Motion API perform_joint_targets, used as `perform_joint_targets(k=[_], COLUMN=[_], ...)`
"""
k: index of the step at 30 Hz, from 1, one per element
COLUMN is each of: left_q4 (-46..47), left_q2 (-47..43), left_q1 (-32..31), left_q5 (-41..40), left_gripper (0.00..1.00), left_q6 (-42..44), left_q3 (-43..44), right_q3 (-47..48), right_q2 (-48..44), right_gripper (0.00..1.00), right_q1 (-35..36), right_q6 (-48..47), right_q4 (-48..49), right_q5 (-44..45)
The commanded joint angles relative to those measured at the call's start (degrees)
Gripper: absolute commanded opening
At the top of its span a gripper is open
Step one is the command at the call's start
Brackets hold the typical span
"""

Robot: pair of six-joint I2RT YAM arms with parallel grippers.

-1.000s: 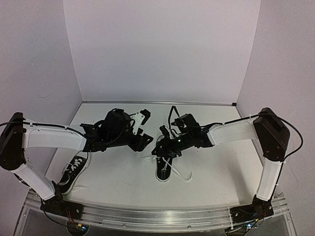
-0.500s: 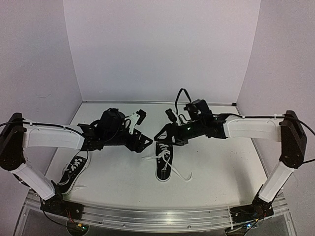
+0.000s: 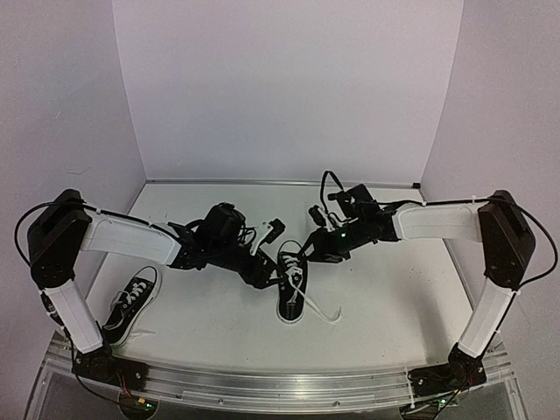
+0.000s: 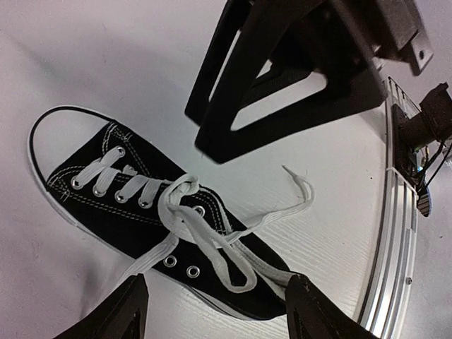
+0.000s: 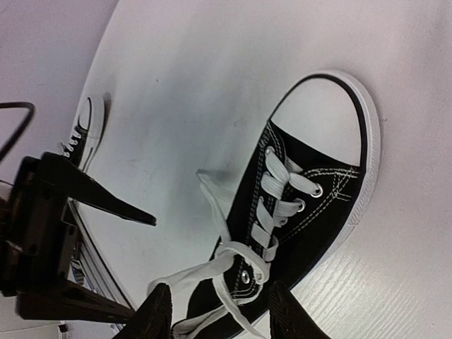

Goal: Tie the shoes

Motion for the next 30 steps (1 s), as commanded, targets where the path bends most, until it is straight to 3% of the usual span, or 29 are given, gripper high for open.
perform_joint_targets(k=[1, 6, 11, 19, 30], left_q4=[2.3, 0.0, -0.3, -2.0, -2.5], left_q2=[2.9, 5.1, 5.2, 5.1, 5.4], left_q1=[-0.3, -0.3, -0.3, -0.2, -0.2], left_q5=[3.9, 3.7, 3.4, 1.3, -0.3], left_gripper=[0.64, 0.38, 0.23, 0.07, 0.01], left_q6=[0.7, 0.6, 0.3, 0.5, 0.4], left_q3=[4.4, 6.3, 6.2, 6.0, 6.1], right_q3=[4.1, 5.9, 7.2, 10.2, 12.7], right_q2=[3.0, 5.4, 7.1, 10.2, 11.8], right_gripper=[0.40, 0.37, 0.35, 0.30, 0.26], right_q1=[0.3, 0.3, 0.3, 0.7, 1.5], right_q6=[-4.0, -6.0, -7.9, -10.7, -12.8], right_q4=[-2.2, -3.8, -5.0, -7.7, -10.1], right_q5=[1.1, 0.8, 0.3, -0.2, 0.1])
